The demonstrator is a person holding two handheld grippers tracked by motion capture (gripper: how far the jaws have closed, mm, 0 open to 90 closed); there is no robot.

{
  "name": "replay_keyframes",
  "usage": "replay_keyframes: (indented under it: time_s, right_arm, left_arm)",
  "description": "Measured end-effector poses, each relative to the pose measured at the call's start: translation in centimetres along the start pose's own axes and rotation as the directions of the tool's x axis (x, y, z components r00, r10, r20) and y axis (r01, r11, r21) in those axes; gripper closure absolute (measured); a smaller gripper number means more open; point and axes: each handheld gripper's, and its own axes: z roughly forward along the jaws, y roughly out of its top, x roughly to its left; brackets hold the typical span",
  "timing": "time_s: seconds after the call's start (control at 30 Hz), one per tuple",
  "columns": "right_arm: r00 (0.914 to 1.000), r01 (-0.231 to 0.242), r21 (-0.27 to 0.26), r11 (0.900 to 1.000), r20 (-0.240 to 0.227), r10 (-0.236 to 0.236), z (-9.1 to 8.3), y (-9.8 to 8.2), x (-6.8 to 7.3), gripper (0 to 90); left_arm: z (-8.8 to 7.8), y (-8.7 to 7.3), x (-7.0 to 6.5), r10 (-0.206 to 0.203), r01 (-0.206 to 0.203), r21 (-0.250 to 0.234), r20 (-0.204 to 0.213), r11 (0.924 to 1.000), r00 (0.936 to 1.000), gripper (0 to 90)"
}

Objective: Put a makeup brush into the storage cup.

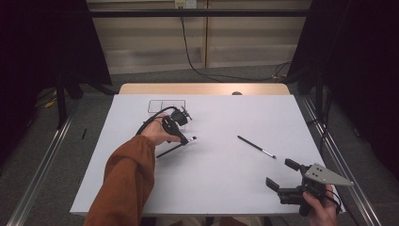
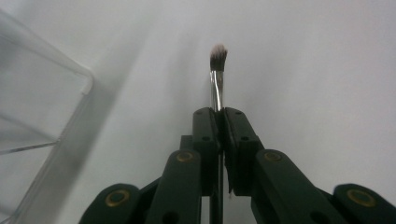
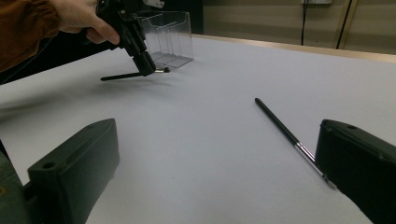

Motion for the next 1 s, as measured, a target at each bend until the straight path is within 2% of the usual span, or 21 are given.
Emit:
replay_keyframes:
  time_s: [0.03, 0.07, 0.2, 0.23, 0.27, 0.3, 0.4, 0.43, 0.47, 0.5, 0.53, 0.57, 0.67, 0.7, 0.73, 0.77, 0.8, 0.83, 0.87, 0.93, 1.0]
  right_arm:
    - [1.0000, 0.000, 0.000, 1.000, 0.000, 0.000, 0.0, 0.0, 0.0, 0.0]
    - [1.0000, 0.000, -0.001, 1.000, 0.001, 0.000, 0.0, 0.0, 0.0, 0.0]
    - [1.0000, 0.002, -0.001, 1.000, 0.002, -0.002, 0.0, 0.0, 0.0, 0.0]
    - [1.0000, 0.002, -0.002, 1.000, 0.003, -0.002, 0.0, 0.0, 0.0, 0.0]
    - [1.0000, 0.002, -0.002, 1.000, 0.004, -0.002, 0.0, 0.0, 0.0, 0.0]
    - [1.0000, 0.001, -0.002, 1.000, 0.004, -0.001, 0.0, 0.0, 0.0, 0.0]
    - [1.0000, 0.000, 0.000, 1.000, 0.004, 0.000, 0.0, 0.0, -0.1, 0.0]
    - [1.0000, 0.000, 0.000, 1.000, 0.004, 0.000, 0.0, 0.0, -0.1, 0.0]
    - [1.0000, 0.001, -0.002, 1.000, 0.004, -0.001, 0.0, 0.0, 0.0, 0.0]
    - [1.0000, 0.001, -0.002, 1.000, 0.004, -0.001, 0.0, 0.0, 0.0, 0.0]
    - [1.0000, 0.000, -0.001, 1.000, 0.003, 0.000, 0.0, 0.0, 0.0, 0.0]
    - [1.0000, -0.001, -0.001, 1.000, 0.004, 0.001, 0.0, 0.0, 0.0, 0.0]
    - [1.0000, 0.000, -0.002, 1.000, 0.004, 0.000, 0.0, 0.0, 0.0, 0.0]
    - [1.0000, 0.000, -0.002, 1.000, 0.005, 0.000, 0.0, 0.0, 0.0, 0.0]
    - [1.0000, 0.001, -0.001, 1.000, 0.005, -0.001, 0.0, 0.0, 0.0, 0.0]
    - [1.0000, 0.001, -0.001, 1.000, 0.005, -0.001, 0.0, 0.0, 0.0, 0.0]
    - [1.0000, 0.000, -0.002, 1.000, 0.007, 0.000, 0.0, 0.0, 0.1, 0.0]
    - [1.0000, 0.001, -0.002, 1.000, 0.006, -0.001, 0.0, 0.0, 0.1, 0.0]
    - [1.0000, 0.002, -0.001, 1.000, 0.006, -0.002, 0.0, 0.0, 0.1, 0.0]
    - [1.0000, 0.003, -0.002, 1.000, 0.009, -0.003, 0.0, 0.1, 0.1, 0.0]
    - [1.0000, 0.000, -0.003, 1.000, 0.009, 0.000, 0.0, 0.1, 0.0, 0.0]
  left_arm:
    - [0.0, 0.0, 0.0, 0.000, 0.000, 0.000, 0.000, 1.0000, 1.0000, 84.1]
    - [-0.4, -0.1, -0.2, -0.018, 0.017, -0.036, -0.004, 0.9992, 0.9998, 84.1]
    - [-1.1, -0.2, -0.2, -0.029, 0.026, -0.081, -0.031, 0.9964, 0.9991, 84.1]
    - [-1.3, -0.3, -0.3, -0.045, 0.039, -0.109, -0.047, 0.9932, 0.9979, 84.1]
    - [-1.5, -0.5, -0.2, -0.060, 0.053, -0.134, -0.046, 0.9895, 0.9971, 84.1]
    - [-1.5, -0.5, -0.2, -0.060, 0.053, -0.134, -0.046, 0.9895, 0.9971, 84.1]
    - [-2.2, -0.9, -0.4, -0.075, 0.060, -0.182, -0.077, 0.9815, 0.9942, 84.1]
    - [-2.2, -0.9, -0.4, -0.075, 0.060, -0.182, -0.077, 0.9815, 0.9942, 84.1]
    - [-2.7, -1.1, -0.4, -0.093, 0.074, -0.216, -0.077, 0.9736, 0.9927, 84.1]
    - [-2.7, -1.1, -0.4, -0.093, 0.074, -0.216, -0.077, 0.9736, 0.9927, 84.1]
    - [-3.1, -1.3, -0.5, -0.107, 0.084, -0.244, -0.083, 0.9662, 0.9908, 84.1]
    - [-3.1, -1.3, -0.5, -0.107, 0.084, -0.244, -0.083, 0.9662, 0.9908, 84.1]
    - [-3.7, -2.0, -0.5, -0.125, 0.099, -0.289, -0.074, 0.9524, 0.9894, 84.1]
    - [-3.7, -2.0, -0.5, -0.125, 0.099, -0.289, -0.074, 0.9524, 0.9894, 84.1]
    - [-3.9, -2.3, -0.6, -0.142, 0.114, -0.320, -0.066, 0.9407, 0.9877, 84.1]
    - [-3.9, -2.3, -0.6, -0.142, 0.114, -0.320, -0.066, 0.9407, 0.9877, 84.1]
    - [-4.2, -2.6, -0.7, -0.145, 0.112, -0.338, -0.072, 0.9343, 0.9868, 84.1]
    - [-4.2, -2.6, -0.7, -0.145, 0.112, -0.338, -0.072, 0.9343, 0.9868, 84.1]
    - [-4.4, -2.7, -0.8, -0.144, 0.116, -0.352, -0.056, 0.9289, 0.9880, 84.1]
    - [-4.5, -2.7, -1.0, -0.147, 0.116, -0.355, -0.061, 0.9275, 0.9872, 84.1]
    - [-4.9, -2.8, -1.3, -0.146, 0.113, -0.382, -0.057, 0.9172, 0.9877, 84.1]
